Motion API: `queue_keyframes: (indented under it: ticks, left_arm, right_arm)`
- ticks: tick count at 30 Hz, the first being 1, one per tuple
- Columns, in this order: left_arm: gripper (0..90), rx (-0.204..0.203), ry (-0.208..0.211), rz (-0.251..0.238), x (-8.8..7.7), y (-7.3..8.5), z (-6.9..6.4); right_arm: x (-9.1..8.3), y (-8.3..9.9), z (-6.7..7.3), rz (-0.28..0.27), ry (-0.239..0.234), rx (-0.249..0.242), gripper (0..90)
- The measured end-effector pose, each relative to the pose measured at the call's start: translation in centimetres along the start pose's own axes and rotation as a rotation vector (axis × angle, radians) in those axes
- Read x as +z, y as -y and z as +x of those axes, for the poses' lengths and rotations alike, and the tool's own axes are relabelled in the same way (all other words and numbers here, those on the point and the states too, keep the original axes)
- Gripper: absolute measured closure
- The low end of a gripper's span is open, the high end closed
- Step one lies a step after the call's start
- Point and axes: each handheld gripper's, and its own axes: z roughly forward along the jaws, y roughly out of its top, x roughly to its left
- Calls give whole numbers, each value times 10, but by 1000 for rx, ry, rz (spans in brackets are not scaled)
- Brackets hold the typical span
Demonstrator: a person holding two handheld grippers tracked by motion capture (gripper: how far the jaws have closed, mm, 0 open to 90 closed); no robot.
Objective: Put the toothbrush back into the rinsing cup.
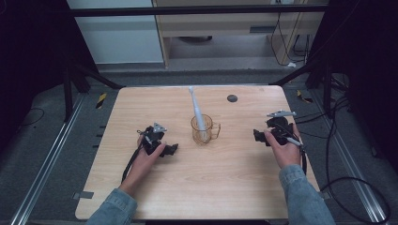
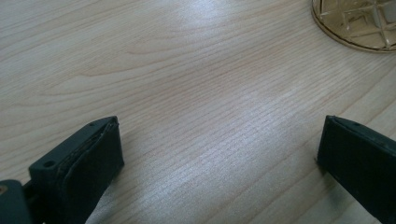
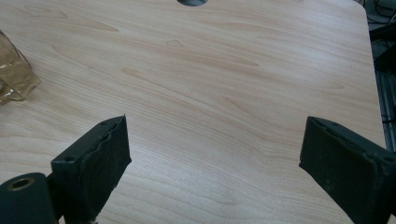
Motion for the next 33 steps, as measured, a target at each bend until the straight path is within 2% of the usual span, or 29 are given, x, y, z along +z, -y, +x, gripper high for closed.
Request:
queue_keyframes:
  ticks: [7,13,17,25,33]
  left_arm:
    - [0,0,0,0,0,0,0]
    - [0,0,0,0,0,0,0]
    - [0,0,0,0,0,0,0]
    - [0,0,0,0,0,0,0]
    - [0,1,1,0,0,0,0]
  right_arm:
    - [6,11,-4,16,-1,21,89]
    - [14,18,-5,44,-2,9,90]
    - [20,21,-4,44,-1,4,92]
    - [34,24,-10,65,-5,38,85]
    - [46,26,-14,58,-7,65,89]
